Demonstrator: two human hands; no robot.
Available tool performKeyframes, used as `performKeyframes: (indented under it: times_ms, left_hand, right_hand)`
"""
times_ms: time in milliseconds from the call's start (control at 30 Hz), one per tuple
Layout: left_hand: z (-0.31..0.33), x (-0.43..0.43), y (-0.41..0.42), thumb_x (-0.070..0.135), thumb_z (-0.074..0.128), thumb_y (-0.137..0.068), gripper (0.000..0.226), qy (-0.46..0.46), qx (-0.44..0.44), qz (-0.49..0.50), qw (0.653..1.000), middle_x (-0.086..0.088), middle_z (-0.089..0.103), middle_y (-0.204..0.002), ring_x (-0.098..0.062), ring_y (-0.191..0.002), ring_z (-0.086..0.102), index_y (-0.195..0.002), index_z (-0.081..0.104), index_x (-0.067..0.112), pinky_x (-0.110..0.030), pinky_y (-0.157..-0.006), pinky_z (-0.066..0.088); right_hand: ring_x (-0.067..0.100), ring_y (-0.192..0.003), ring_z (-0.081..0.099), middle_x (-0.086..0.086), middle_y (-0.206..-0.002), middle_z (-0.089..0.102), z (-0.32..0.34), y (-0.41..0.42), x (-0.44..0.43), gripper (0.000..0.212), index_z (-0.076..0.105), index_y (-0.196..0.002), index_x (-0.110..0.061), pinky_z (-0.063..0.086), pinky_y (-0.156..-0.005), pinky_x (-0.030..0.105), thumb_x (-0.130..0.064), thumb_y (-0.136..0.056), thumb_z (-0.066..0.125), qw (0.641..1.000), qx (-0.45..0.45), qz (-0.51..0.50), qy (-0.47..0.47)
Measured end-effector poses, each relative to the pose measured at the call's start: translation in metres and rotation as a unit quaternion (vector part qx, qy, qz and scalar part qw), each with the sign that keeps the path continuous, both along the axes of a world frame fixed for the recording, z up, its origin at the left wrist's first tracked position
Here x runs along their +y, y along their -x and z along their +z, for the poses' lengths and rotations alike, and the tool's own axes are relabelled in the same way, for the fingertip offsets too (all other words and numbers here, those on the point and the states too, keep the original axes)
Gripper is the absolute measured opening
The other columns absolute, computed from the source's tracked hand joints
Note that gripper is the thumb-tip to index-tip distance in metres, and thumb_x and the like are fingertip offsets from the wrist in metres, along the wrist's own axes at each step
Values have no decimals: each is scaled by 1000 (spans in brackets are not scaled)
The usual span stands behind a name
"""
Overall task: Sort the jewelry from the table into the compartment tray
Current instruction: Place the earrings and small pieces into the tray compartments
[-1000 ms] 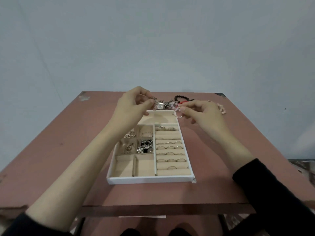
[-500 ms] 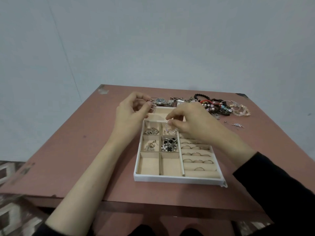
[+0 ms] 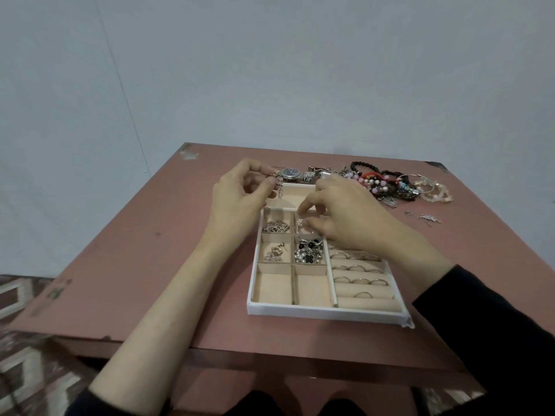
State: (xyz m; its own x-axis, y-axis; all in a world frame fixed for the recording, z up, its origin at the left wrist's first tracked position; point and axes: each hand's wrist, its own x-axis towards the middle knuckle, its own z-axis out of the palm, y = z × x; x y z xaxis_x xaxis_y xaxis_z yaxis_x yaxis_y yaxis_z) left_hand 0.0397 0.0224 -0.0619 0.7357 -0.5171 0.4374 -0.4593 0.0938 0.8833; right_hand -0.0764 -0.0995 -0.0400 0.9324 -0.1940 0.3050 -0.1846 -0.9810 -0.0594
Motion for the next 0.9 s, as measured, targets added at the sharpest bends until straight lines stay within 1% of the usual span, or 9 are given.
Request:
performKeyframes:
  times_ms: [133, 267, 367, 433, 500, 567, 667, 767, 900]
  left_hand:
    - [-2, 1, 2, 13, 62, -85, 8, -16, -1, 12, 1000, 5, 66, -74, 2, -63, 58, -82, 63, 21, -17, -62, 49]
    - [-1, 3, 6, 13, 63, -79, 6, -36, 13, 13, 999, 7, 68, -77, -6, -71, 60, -80, 65, 19, -33, -74, 53]
    - [8, 9, 10, 6, 63, -81, 15, -55, 3, -12, 998, -2, 68, -76, -9, -67, 60, -75, 63, 21, -28, -69, 54]
    - [13, 16, 13, 4, 62, -82, 17, -68, -1, -29, 997, -11, 68, -79, -12, -70, 62, -77, 63, 20, -23, -66, 53]
    - [17, 23, 14, 4, 62, -81, 14, -105, -16, -43, 993, -10, 70, -80, -16, -75, 65, -78, 64, 17, -24, -70, 53]
    - [21, 30, 14, 7, 63, -80, 10, -166, -60, -62, 982, -5, 71, -78, -17, -77, 67, -80, 65, 16, -23, -74, 50]
    - [28, 38, 15, 11, 66, -80, 7, -257, -130, -83, 954, 3, 71, -76, -8, -75, 65, -80, 68, 18, -12, -68, 45]
    - [34, 43, 17, 15, 67, -80, 8, -341, -174, -110, 917, 6, 71, -79, -3, -73, 62, -82, 70, 22, -8, -66, 42]
    - [40, 41, 19, 16, 68, -82, 11, -402, -212, -125, 882, 8, 69, -81, 2, -76, 59, -86, 73, 24, -10, -67, 43]
  right_hand:
    - [12, -80, 43, -13, -71, 47, -4, 13, -9, 10, 68, -94, -24, 37, -76, 33, -27, -87, 61, 989, -105, -25, -103]
    - [6, -74, 48, -6, -75, 57, -15, 33, -12, 10, 70, -93, -17, 37, -73, 27, -16, -86, 62, 951, -233, -53, -197]
    - [8, -74, 50, -6, -79, 59, -22, 44, -16, 14, 70, -97, -15, 44, -78, 31, -12, -86, 62, 930, -287, -78, -213]
    - [15, -78, 54, -14, -81, 56, -24, 46, -20, 14, 69, -98, -15, 47, -79, 34, -12, -86, 62, 925, -304, -81, -213]
    - [17, -82, 56, -19, -84, 54, -24, 46, -23, 15, 69, -99, -15, 48, -78, 31, -12, -86, 61, 924, -311, -87, -205]
    - [17, -82, 55, -13, -85, 57, -24, 46, -25, 16, 70, -99, -15, 46, -79, 31, -13, -86, 62, 923, -317, -97, -193]
    - [17, -83, 54, -2, -87, 62, -26, 47, -26, 16, 70, -99, -16, 46, -81, 33, -14, -86, 62, 919, -323, -110, -195]
    - [18, -82, 54, -1, -86, 61, -27, 47, -27, 15, 70, -99, -15, 47, -82, 35, -14, -86, 62, 920, -320, -111, -196]
    - [17, -81, 55, 4, -87, 65, -29, 46, -27, 14, 70, -97, -15, 45, -79, 31, -19, -86, 63, 922, -318, -102, -197]
